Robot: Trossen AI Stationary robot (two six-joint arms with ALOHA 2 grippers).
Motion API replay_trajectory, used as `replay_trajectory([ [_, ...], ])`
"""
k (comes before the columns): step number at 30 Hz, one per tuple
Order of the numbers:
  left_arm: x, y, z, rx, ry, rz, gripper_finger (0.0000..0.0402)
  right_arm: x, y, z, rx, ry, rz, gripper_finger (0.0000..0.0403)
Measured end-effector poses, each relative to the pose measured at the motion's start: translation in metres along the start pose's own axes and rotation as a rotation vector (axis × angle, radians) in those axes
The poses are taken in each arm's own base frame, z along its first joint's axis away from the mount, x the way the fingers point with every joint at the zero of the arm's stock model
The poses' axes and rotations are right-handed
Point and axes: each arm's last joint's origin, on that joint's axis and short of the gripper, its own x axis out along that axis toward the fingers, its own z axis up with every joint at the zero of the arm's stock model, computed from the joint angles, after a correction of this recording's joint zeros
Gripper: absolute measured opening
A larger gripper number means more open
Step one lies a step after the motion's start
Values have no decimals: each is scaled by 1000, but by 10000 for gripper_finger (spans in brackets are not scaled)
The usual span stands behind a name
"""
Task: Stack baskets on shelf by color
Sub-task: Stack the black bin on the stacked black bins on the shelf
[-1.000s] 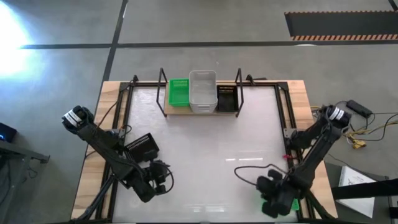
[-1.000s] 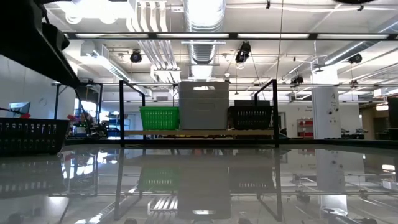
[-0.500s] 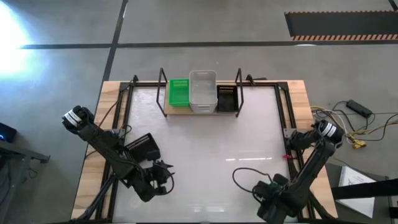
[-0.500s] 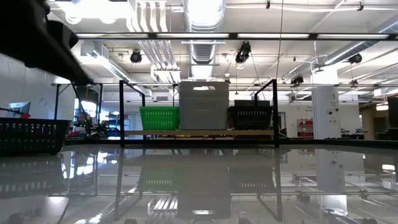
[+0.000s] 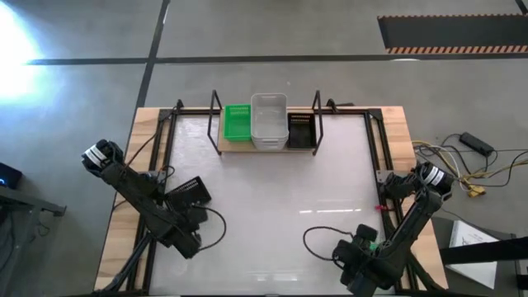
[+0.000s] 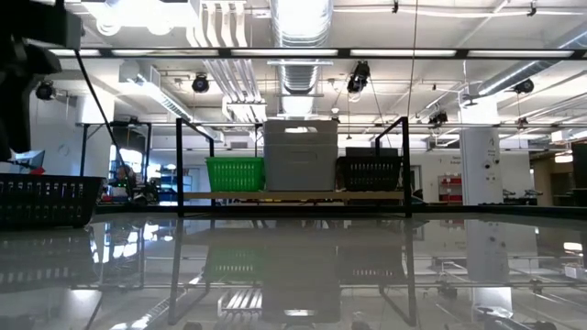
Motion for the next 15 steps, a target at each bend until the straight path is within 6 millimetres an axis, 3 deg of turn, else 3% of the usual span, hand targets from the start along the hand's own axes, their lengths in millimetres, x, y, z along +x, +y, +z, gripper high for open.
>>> replay_trajectory([
  [10, 38, 17, -18, -107, 80, 130, 119, -1, 10, 19, -279, -395, -11, 208],
  [15, 43, 16, -7, -128, 58, 64, 62, -1, 9, 22, -332, -444, -42, 208],
])
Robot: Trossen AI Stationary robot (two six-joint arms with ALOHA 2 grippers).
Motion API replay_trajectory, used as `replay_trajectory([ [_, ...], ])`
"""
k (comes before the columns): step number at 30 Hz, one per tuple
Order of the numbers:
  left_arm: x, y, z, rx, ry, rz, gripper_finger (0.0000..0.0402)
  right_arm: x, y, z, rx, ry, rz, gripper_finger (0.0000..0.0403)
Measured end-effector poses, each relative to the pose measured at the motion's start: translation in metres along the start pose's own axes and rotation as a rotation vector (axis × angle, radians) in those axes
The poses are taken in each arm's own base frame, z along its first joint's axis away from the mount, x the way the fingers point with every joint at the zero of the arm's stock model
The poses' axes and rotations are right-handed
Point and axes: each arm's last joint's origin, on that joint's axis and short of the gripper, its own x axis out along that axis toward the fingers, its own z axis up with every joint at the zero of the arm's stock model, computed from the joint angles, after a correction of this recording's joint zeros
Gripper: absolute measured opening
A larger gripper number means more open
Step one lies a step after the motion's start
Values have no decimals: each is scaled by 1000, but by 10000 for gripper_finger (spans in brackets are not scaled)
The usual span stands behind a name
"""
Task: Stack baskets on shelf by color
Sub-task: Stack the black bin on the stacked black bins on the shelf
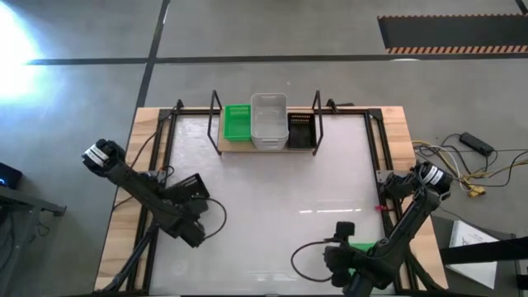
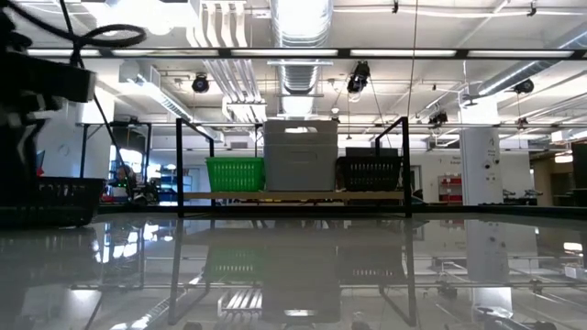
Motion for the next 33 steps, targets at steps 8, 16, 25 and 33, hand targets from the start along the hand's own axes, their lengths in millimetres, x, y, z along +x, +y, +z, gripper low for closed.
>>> replay_trajectory([
  [8, 9, -14, 44, 29, -155, -236, 6, 0, 0, 1, -11, -16, -10, 208],
  [16, -11, -38, 119, 248, -556, -524, 2, 0, 0, 2, -118, -48, -29, 207],
  [25, -9, -71, 172, 607, -711, -484, 2, 21, -7, 34, -515, -176, -47, 199],
  [33, 0, -94, 186, 708, -718, -483, 2, 63, -47, 69, -607, -42, 146, 172],
])
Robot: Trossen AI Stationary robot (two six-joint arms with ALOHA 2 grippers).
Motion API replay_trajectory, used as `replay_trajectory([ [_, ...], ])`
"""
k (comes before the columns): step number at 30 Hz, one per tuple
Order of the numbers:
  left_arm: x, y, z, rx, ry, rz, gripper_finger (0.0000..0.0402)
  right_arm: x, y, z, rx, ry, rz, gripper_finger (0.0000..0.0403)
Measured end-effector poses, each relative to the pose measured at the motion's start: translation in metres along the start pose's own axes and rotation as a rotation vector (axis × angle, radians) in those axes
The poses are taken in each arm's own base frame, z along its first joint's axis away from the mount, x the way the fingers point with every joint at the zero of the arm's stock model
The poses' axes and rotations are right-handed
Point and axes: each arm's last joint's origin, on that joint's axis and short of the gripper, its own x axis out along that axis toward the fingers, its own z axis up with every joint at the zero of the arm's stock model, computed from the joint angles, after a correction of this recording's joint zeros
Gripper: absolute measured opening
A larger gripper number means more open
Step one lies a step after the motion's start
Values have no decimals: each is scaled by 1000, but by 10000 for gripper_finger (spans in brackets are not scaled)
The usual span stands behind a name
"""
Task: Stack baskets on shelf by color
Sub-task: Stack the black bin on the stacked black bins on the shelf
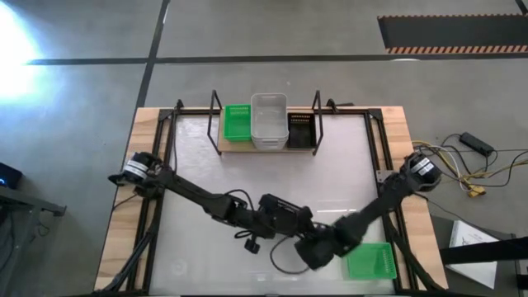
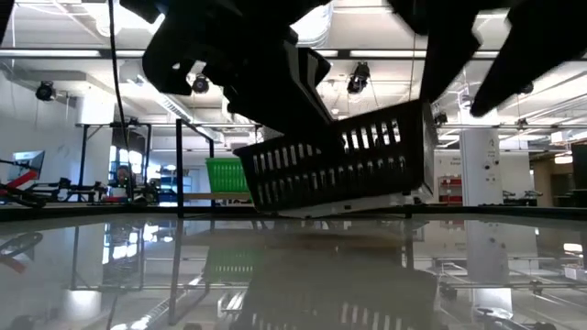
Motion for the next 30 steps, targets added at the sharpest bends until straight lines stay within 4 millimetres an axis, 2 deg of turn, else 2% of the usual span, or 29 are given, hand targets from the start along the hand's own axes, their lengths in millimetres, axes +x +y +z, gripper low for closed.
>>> replay_trajectory([
  [2, 1, 0, 0, 6, 8, -1, 2, 9, -9, -5, 13, 28, 65, 163],
  [8, -1, 0, 2, 8, -6, 3, 1, 26, -26, -15, 36, 63, 59, 114],
  [17, -3, -1, 5, 50, -9, 20, 1, 34, -25, -20, 16, 43, 63, 31],
  [20, -4, 0, 4, 36, 6, 56, 5, 31, -21, -21, 55, 55, 64, 14],
  [24, -16, 5, 4, 34, 49, 83, 46, 21, -18, -25, 139, 84, 67, 10],
  [27, -31, 8, 3, 29, 106, 130, 86, 12, -16, -32, 191, 137, 76, 9],
  [30, -55, 8, 2, -61, 164, 221, 114, -6, -22, -38, 234, 140, 64, 9],
])
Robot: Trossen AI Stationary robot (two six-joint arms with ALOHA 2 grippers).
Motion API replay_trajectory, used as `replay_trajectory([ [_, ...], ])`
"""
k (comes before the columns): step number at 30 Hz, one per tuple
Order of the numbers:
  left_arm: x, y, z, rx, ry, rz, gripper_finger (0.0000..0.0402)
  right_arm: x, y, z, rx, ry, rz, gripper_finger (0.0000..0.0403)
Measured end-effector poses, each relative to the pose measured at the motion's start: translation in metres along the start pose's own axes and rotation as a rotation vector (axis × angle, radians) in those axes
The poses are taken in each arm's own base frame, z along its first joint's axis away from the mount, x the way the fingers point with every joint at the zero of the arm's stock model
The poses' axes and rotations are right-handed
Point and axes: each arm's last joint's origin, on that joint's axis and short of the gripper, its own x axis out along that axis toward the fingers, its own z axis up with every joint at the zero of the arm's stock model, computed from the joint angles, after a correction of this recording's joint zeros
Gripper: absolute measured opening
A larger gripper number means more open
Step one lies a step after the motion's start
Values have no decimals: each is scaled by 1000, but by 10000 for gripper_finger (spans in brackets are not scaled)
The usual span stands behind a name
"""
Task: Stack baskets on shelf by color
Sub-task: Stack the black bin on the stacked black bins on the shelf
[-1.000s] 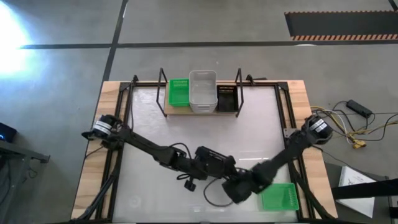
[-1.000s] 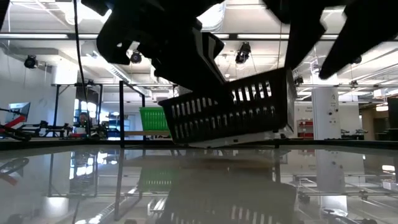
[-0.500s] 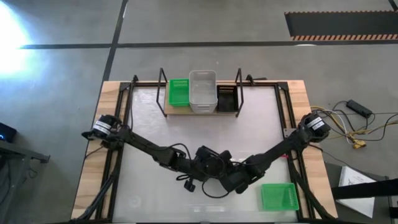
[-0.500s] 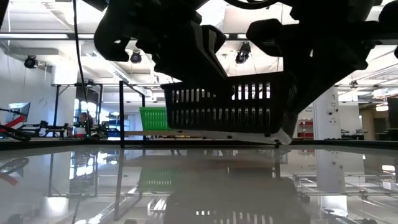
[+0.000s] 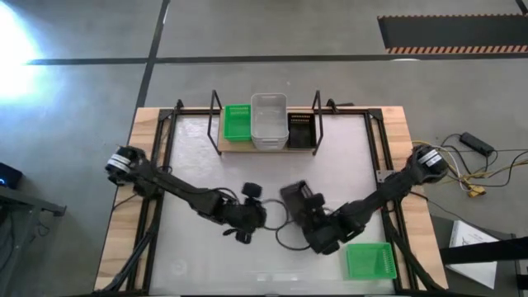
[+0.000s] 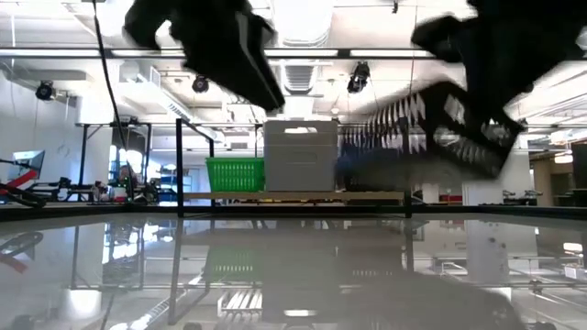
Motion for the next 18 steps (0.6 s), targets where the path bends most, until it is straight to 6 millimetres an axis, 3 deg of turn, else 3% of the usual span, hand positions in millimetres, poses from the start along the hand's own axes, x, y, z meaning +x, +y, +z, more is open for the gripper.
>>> replay_trajectory([
  [4, -24, 5, -9, -221, 3, 135, 122, -35, -25, -3, 92, -122, -122, 9],
  [10, -22, -23, -24, -303, -130, 205, 123, -91, -97, -13, 312, -343, -244, 9],
  [13, -17, -35, -32, -344, -226, 179, 123, -103, -137, -22, 372, -406, -314, 9],
  [18, -12, -48, -44, -414, -418, 135, 123, -97, -201, -39, 431, -443, -264, 8],
])
